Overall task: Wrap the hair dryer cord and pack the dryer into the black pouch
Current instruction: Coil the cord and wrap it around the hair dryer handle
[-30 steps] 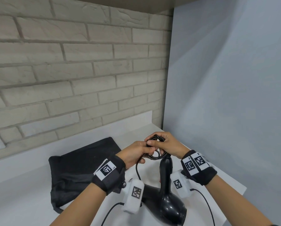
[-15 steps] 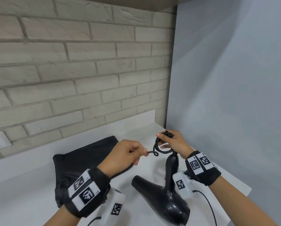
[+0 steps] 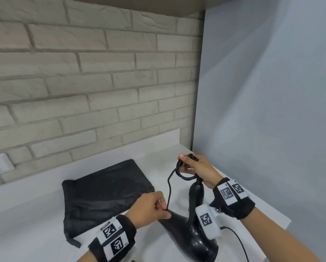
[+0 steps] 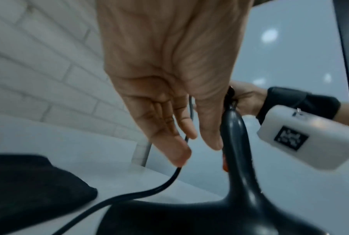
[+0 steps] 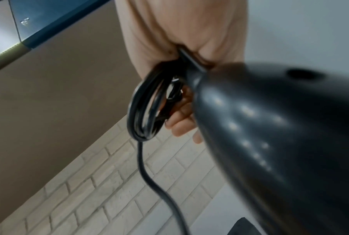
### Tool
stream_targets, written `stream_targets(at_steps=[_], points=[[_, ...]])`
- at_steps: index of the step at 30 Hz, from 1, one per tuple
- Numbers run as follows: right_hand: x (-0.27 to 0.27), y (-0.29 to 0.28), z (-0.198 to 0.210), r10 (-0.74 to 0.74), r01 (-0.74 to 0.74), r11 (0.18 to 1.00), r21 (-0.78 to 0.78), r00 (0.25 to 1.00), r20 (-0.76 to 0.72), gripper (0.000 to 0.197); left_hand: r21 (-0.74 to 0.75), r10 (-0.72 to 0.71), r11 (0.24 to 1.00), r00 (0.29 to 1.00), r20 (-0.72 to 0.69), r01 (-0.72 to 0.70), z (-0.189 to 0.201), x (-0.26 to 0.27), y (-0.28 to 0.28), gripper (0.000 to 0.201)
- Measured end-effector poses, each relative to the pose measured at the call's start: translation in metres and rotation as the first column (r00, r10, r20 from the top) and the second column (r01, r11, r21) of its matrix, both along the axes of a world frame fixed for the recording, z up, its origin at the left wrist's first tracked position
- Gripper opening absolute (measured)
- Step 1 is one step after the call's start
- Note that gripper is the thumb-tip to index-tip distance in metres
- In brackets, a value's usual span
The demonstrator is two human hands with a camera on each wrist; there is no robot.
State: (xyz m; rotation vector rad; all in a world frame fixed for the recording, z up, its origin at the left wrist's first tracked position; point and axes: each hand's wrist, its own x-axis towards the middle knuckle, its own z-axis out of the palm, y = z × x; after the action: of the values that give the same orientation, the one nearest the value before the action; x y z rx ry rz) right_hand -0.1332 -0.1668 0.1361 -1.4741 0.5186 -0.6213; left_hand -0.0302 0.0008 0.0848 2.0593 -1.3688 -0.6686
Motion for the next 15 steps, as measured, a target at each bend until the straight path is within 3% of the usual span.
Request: stream_targets(at_steps=[5, 10, 12, 15], points=[[-0.001, -0.002, -0.003, -0.033, 0.033, 0.998, -0.05, 0.999, -0.006, 0.018, -0.257, 0.113, 0.957, 0.989, -0.093, -0.133, 0.014, -0.01, -0.021, 0.03], [-0.003, -0.001, -0.004, -0.069, 0.068, 0.991, -0.113, 0.998, -0.005, 0.016, -0.457, 0.29, 0.805, 0.924, -0.25, -0.377, 0.03, -0.011, -0.032, 0.021], [-0.002, 0.0, -0.004, -0.071, 0.07, 0.987, -0.142, 0.997, -0.005, 0.015, -0.454, 0.265, 0.826, 0.941, -0.212, -0.335, 0.036, -0.012, -0.034, 0.025], [-0.002, 0.001, -0.004, -0.064, 0.063, 0.985, -0.16, 0.998, -0.003, 0.014, -0.417, 0.142, 0.894, 0.986, -0.083, -0.164, 0.041, -0.015, -0.035, 0.017]])
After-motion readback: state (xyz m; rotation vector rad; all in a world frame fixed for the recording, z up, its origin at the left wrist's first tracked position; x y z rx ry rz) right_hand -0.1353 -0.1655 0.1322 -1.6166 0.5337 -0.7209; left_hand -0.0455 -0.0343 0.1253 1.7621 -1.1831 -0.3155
